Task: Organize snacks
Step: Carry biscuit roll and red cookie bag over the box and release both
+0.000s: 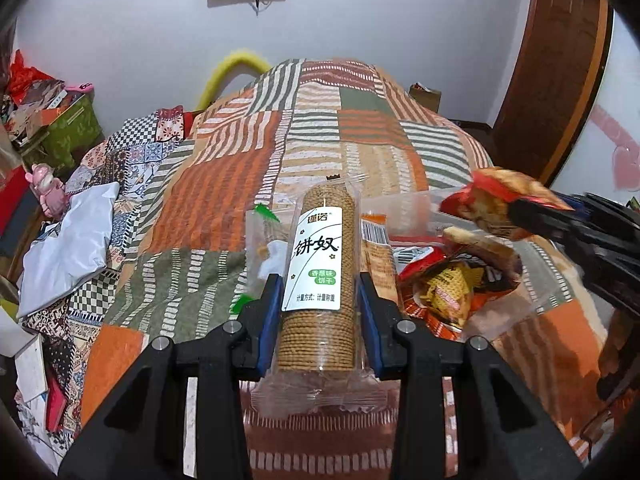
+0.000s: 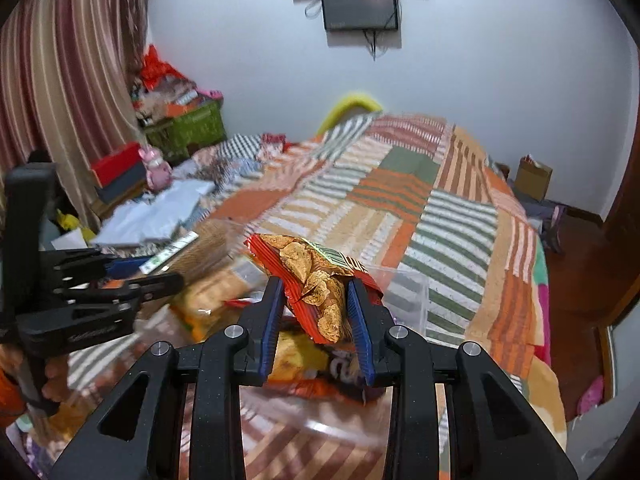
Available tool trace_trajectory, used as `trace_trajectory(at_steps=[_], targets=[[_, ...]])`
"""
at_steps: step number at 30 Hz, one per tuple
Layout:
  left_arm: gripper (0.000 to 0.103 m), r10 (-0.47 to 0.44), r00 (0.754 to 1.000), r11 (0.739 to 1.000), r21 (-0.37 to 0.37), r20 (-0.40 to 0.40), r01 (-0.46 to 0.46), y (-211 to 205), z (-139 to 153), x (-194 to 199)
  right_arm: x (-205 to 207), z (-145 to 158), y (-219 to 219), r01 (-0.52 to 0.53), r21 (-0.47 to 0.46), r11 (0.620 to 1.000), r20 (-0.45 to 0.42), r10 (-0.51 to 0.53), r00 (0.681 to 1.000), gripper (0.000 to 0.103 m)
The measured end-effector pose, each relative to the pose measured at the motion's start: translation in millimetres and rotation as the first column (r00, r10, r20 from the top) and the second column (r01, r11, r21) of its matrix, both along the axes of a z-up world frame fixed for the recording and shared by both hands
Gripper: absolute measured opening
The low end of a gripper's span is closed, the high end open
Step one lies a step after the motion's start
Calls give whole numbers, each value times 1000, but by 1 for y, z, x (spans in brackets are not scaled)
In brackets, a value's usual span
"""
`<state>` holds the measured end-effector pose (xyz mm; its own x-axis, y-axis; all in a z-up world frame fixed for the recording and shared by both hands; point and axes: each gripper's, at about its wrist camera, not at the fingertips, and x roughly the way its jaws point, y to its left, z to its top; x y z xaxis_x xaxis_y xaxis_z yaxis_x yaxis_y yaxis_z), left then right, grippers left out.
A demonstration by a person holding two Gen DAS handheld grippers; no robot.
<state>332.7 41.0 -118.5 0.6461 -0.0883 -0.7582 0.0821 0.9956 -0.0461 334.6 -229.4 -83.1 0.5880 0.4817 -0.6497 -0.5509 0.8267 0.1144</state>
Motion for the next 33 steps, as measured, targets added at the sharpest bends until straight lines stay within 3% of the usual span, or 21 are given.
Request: trace_trajectory(at_steps=[7,11,16,24,26,33], targets=[[40,-46,999,997,57,-13,47,-15,-11,4,17,-32,11,3,-85,996,-51,-7,999,34],[54,-63,998,996,68,-12,63,-19,-9,-1,16,-29,9,-5,-72,997,-67,0,998,39],[58,-68,998,996,55,7,68,-20,7,-13,7,-18,5,7,-99,995,-49,-12,999,53],[70,-62,997,998,27,54,61,-14,42,-58,-42,23,-19,7,-40,999,17,-6,1000,71],[78,-61,996,998,21,63,60,-11,48,-73,-55,31,-24,5,-27,1000,28,-4,1000,75],[84,-54,995,998,17,85,53,-4,56,-123,-104,38,-35,7,-15,1000,62,-6,998,83]])
